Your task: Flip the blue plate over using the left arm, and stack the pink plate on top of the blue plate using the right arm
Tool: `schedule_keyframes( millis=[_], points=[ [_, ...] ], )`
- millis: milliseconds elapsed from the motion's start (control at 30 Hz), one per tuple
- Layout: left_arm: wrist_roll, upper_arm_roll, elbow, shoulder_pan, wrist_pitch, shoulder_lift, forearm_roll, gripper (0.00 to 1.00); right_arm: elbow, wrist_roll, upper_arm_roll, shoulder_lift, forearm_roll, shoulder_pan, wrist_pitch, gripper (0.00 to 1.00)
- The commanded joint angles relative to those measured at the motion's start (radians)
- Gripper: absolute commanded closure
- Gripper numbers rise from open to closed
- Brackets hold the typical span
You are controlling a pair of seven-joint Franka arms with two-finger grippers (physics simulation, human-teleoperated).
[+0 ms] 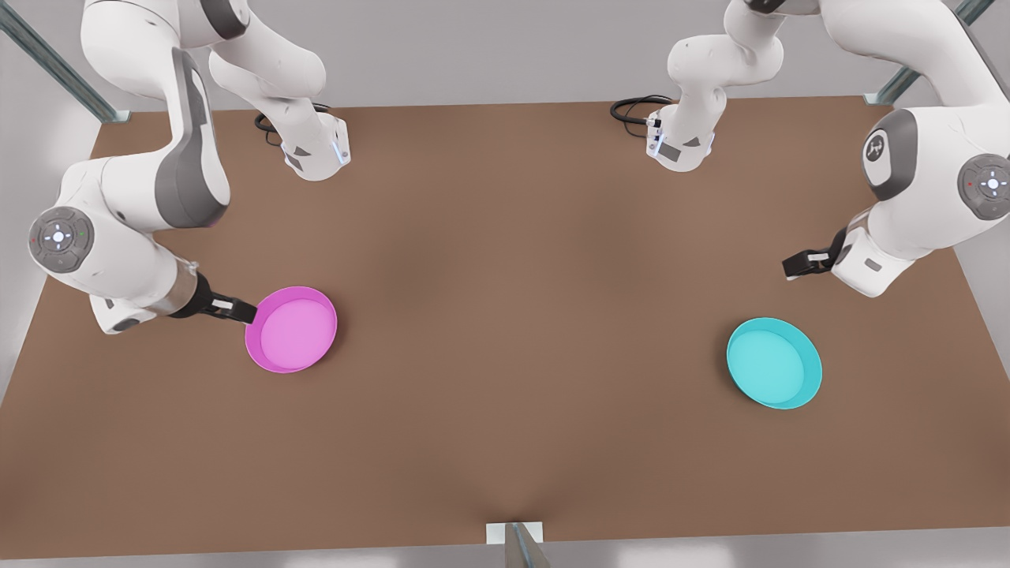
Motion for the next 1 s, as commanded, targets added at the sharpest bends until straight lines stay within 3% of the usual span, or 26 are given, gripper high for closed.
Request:
schedule_keyframes(
  millis=[0, 67, 167, 300, 400, 500, 967],
  points=[
    [0.000, -0.001, 0.000, 0.002, 0.001, 0.000, 0.003, 0.00, 0.000, -0.011, 0.000, 0.001, -0.001, -0.003, 0.000, 0.00],
    [0.024, 0.000, 0.002, 0.035, 0.001, 0.043, -0.044, 0.00, 0.002, -0.011, 0.000, 0.000, 0.004, -0.006, -0.003, 0.00],
    [0.271, 0.000, 0.037, 0.218, 0.199, 0.317, -0.281, 0.00, 0.003, -0.003, 0.000, 0.000, 0.005, -0.020, -0.003, 0.00],
    [0.435, -0.001, 0.035, 0.364, 0.285, 0.455, -0.433, 0.00, 0.002, 0.002, 0.000, 0.001, 0.001, -0.012, -0.003, 0.00],
    [0.555, -0.017, 0.035, 0.467, 0.349, 0.514, -0.468, 0.00, -0.012, -0.002, 0.003, 0.008, 0.007, -0.001, -0.061, 0.00],
    [0.557, -0.041, 0.035, 0.467, 0.451, 0.586, -0.515, 0.00, -0.020, 0.002, 0.006, 0.063, 0.008, 0.029, -0.112, 0.00],
    [0.586, -0.043, 0.078, 0.491, 0.521, 0.679, -0.511, 0.00, 0.009, 0.003, 0.000, 0.063, 0.007, 0.025, -0.117, 0.00]
  ],
)
